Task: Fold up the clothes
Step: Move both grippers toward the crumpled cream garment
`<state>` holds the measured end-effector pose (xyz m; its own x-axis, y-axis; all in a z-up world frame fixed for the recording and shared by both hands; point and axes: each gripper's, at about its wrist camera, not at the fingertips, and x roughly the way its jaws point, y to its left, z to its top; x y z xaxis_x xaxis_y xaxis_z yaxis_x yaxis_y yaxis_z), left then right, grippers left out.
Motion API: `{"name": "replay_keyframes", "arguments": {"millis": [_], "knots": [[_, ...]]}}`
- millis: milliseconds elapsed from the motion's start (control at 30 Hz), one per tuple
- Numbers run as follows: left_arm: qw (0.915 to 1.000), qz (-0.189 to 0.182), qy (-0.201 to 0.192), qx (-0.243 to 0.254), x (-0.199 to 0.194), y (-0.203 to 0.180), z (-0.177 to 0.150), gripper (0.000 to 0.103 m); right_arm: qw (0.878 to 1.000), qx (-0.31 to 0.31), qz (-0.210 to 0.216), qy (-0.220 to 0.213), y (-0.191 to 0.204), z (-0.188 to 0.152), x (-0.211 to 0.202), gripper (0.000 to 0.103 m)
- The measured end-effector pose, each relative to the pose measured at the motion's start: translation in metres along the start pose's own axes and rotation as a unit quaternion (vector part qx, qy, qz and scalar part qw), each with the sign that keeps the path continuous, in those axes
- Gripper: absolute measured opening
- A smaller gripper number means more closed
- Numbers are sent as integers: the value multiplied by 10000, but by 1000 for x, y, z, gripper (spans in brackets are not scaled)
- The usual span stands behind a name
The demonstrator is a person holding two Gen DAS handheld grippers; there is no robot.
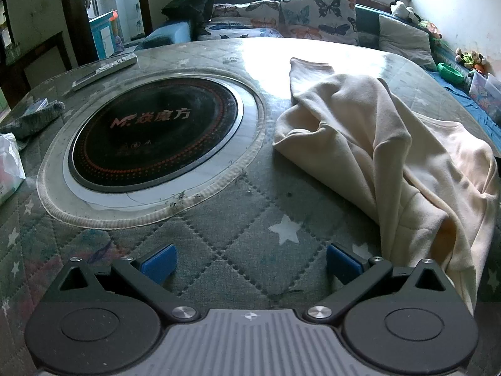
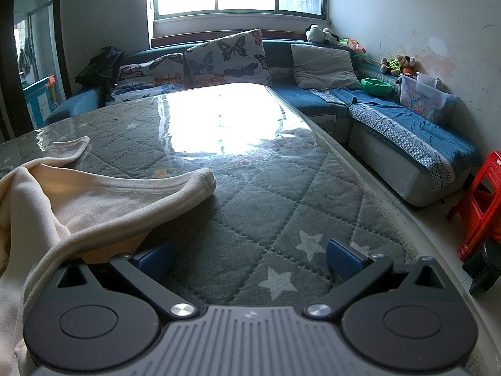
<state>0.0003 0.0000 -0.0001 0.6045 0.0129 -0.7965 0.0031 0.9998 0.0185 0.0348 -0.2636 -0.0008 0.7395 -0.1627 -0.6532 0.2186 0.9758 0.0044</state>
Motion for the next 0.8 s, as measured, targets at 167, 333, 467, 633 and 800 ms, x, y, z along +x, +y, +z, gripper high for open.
{"name": "replay_keyframes", "arguments": {"millis": [167, 333, 467, 633, 800], "knots": [[10000, 11, 63, 14, 3, 0, 2, 103, 9999, -102, 70, 67, -3, -3, -11, 103], [10000, 13, 94, 21, 5, 0, 3, 103, 9996, -254, 68, 99, -4, -8, -27, 103], [10000, -4, 35, 8, 2, 1, 1, 103, 9992, -358, 93, 119, -3, -21, -49, 103], [10000, 8, 19, 4, 1, 0, 1, 103, 9984, -520, 131, 183, 4, -36, -71, 103], [9999, 28, 65, -83, -1, 1, 2, 103, 9974, -654, 214, 204, 11, -44, -87, 103]]}}
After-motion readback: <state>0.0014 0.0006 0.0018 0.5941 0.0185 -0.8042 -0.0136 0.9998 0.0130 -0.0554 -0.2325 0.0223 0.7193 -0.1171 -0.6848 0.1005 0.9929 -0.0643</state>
